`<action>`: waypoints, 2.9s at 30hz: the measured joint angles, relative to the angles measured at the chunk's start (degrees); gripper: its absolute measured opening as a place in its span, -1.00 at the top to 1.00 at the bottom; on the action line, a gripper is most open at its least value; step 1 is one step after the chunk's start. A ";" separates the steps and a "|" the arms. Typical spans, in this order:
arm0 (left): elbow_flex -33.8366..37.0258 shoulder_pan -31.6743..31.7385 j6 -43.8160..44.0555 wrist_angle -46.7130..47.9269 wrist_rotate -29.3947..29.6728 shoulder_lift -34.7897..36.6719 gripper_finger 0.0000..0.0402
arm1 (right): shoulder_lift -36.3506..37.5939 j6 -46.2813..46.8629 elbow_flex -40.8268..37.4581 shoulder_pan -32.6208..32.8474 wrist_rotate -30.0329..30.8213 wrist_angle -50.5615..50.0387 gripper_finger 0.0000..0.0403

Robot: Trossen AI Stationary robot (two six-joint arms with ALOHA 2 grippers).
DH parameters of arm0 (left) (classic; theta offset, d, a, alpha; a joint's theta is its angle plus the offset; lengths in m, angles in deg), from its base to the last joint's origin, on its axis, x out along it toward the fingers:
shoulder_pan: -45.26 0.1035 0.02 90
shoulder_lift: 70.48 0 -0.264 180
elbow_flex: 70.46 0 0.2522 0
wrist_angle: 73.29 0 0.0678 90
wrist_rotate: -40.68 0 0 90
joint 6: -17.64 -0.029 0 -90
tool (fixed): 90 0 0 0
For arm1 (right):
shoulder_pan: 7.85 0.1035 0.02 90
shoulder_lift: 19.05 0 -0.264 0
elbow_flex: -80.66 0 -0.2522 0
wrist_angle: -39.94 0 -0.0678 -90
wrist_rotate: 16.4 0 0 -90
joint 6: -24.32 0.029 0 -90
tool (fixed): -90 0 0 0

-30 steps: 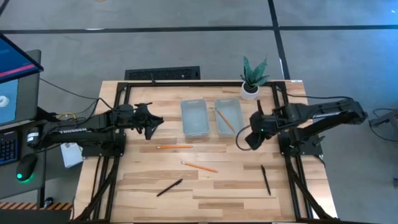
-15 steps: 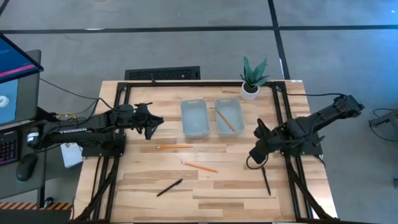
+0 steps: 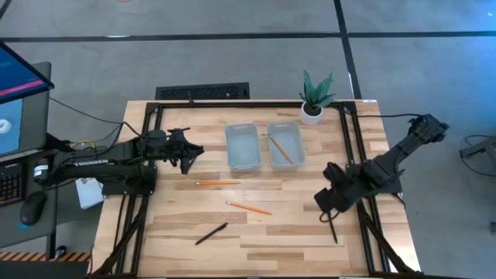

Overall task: Sort pens & pencils
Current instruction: Put the right black pen into the left gray bin

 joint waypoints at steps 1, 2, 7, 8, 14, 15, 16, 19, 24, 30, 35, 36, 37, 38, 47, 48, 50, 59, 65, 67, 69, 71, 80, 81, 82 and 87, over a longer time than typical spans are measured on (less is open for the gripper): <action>0.00 0.00 0.00 0.00 0.00 0.00 0.69 | -0.47 0.96 0.00 0.95 0.66 -0.02 -0.15; 0.00 -0.01 0.00 0.00 0.00 0.00 0.69 | -1.08 1.75 0.00 1.91 0.77 -0.07 -0.17; 0.00 -0.02 0.00 0.00 0.00 0.00 0.69 | -6.26 14.72 0.00 4.97 -1.24 -4.98 -0.17; 0.00 -0.02 0.00 0.00 0.00 0.00 0.69 | -7.53 16.97 0.00 5.30 -2.08 -6.08 -0.16; 0.00 0.00 -0.02 0.00 0.00 0.00 0.69 | -14.02 22.40 0.00 6.01 -5.50 -6.35 -0.15; 0.00 0.00 -0.02 -0.02 0.00 0.00 0.69 | -14.92 22.50 0.00 5.90 -7.00 -6.29 -0.15; 0.00 -0.01 -0.01 -0.01 0.00 0.00 0.69 | -15.98 22.56 0.00 5.80 -8.17 -5.94 -0.15; 0.00 0.00 -0.02 -0.02 0.00 0.00 0.69 | -18.27 22.59 0.00 5.74 -9.24 -4.22 -0.15; 0.00 0.00 -0.02 -0.02 0.00 0.00 0.69 | -21.31 21.23 -0.03 5.73 -9.14 0.32 -0.14; 0.00 -0.02 -0.35 -0.03 0.00 -0.02 0.69 | -21.47 24.41 -5.50 6.19 -9.15 8.66 -0.14; 0.00 -0.01 -0.26 -0.02 0.00 -0.02 0.69 | -20.15 27.11 -11.15 7.19 -9.10 17.47 -0.14; 0.00 0.00 -0.26 -0.02 0.00 -0.02 0.69 | -20.11 27.14 -11.86 7.26 -9.11 18.85 -0.14; 0.00 0.00 -0.26 -0.02 0.00 -0.02 0.69 | -20.13 27.25 -12.41 7.26 -9.14 19.60 -0.14; 0.00 -0.02 -0.22 -0.02 0.00 -0.02 0.69 | -20.15 27.45 -12.78 7.28 -9.15 19.56 -0.14; 0.00 -0.01 -0.17 0.11 0.00 -0.02 0.69 | -20.58 27.29 -13.05 7.17 -11.68 18.94 -0.14; 0.00 -0.01 -0.17 0.09 0.00 -0.02 0.69 | -20.81 27.27 -13.19 7.21 -12.74 18.69 -0.14; 0.00 -0.01 -0.17 0.09 0.22 -0.02 0.69 | -20.89 27.27 -14.20 7.28 -13.45 19.40 -0.14; 0.00 -0.01 -0.13 0.11 1.33 -0.02 0.69 | -20.68 27.10 -17.90 7.22 -13.37 25.25 -0.14; 0.00 0.00 -0.11 0.10 1.35 -0.01 0.69 | -20.68 26.62 -17.98 7.23 -12.56 25.49 -0.14; 0.00 -0.02 -0.11 0.11 1.53 -0.01 0.69 | -20.68 26.62 -18.00 7.23 -12.48 25.52 -0.14; 0.00 -0.02 -0.11 0.11 2.04 -0.02 0.69 | -20.70 26.62 -18.01 7.20 -12.37 25.55 -0.14; 0.00 -0.01 -0.09 0.11 2.10 -0.02 0.69 | -20.72 26.62 -18.01 7.17 -12.29 25.55 -0.14; 0.00 -0.02 -0.07 0.11 2.17 -0.02 0.69 | -19.72 26.75 -18.22 6.75 -12.03 25.72 -0.14; 0.00 -0.02 -0.07 0.09 2.16 -0.02 0.69 | -19.58 26.76 -18.21 6.64 -11.89 25.68 -0.14; 0.00 -0.02 -0.07 0.09 2.17 -0.02 0.69 | -19.43 26.78 -18.21 6.50 -11.68 25.55 -0.14; 0.00 0.00 -0.04 0.09 2.49 -0.02 0.69 | -19.39 26.23 -18.21 5.88 -10.63 25.26 -0.14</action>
